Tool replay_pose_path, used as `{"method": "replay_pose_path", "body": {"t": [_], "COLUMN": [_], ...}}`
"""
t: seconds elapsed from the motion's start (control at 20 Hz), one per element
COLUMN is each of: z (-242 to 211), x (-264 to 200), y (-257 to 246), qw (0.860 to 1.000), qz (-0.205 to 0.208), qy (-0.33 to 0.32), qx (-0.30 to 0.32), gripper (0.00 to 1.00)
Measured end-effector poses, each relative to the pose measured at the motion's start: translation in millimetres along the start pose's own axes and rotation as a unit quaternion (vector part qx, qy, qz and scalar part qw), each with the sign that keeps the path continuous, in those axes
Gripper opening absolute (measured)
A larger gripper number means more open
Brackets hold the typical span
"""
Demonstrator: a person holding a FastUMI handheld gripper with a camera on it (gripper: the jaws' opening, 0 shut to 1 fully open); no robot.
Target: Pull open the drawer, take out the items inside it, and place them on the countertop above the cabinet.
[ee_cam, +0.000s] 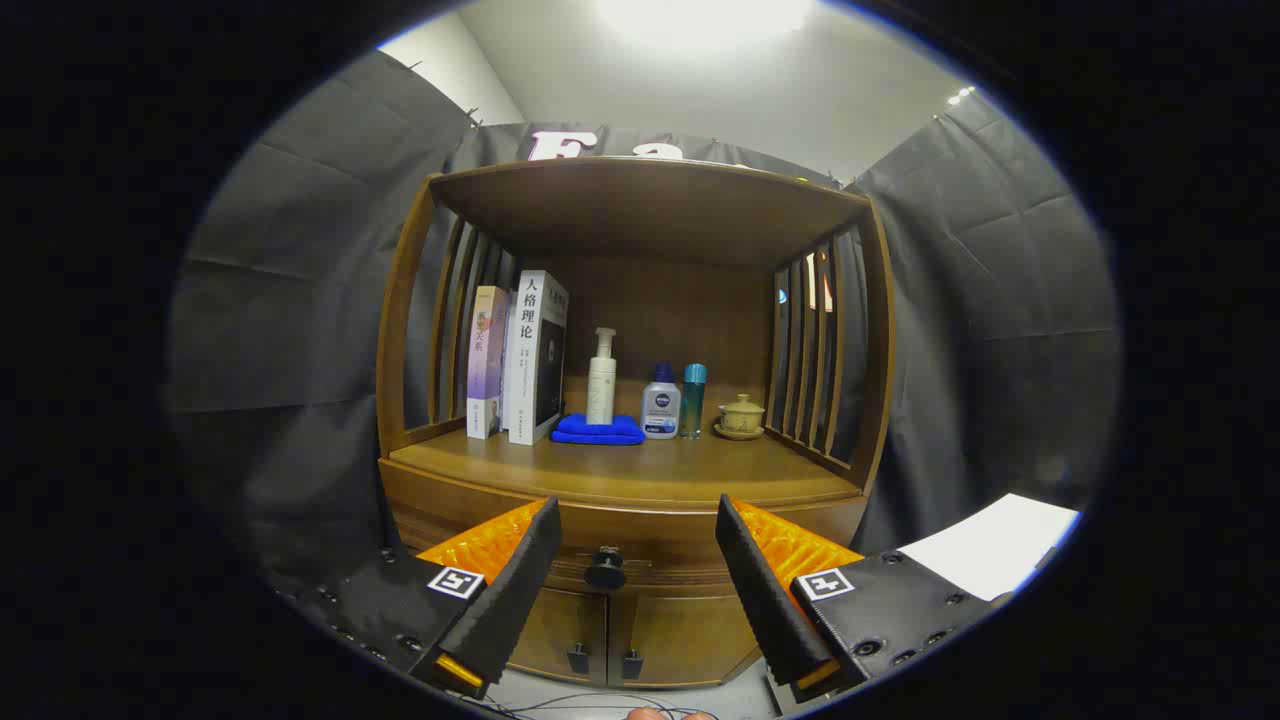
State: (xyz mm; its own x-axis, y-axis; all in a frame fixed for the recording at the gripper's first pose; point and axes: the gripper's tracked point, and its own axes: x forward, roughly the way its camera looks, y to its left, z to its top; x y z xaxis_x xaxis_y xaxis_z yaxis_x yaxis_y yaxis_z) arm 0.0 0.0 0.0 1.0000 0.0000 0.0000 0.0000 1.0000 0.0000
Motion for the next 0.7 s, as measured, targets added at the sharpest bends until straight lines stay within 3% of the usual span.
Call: {"method": "replay_pose_path", "body": {"t": [0.7], "z": [-12.1], "x": [9.0], "y": [1.5], "qw": [1.000], "qz": [0.008], "qy": [0.002], "qx": [-0.007], "gripper": [0.98]}}
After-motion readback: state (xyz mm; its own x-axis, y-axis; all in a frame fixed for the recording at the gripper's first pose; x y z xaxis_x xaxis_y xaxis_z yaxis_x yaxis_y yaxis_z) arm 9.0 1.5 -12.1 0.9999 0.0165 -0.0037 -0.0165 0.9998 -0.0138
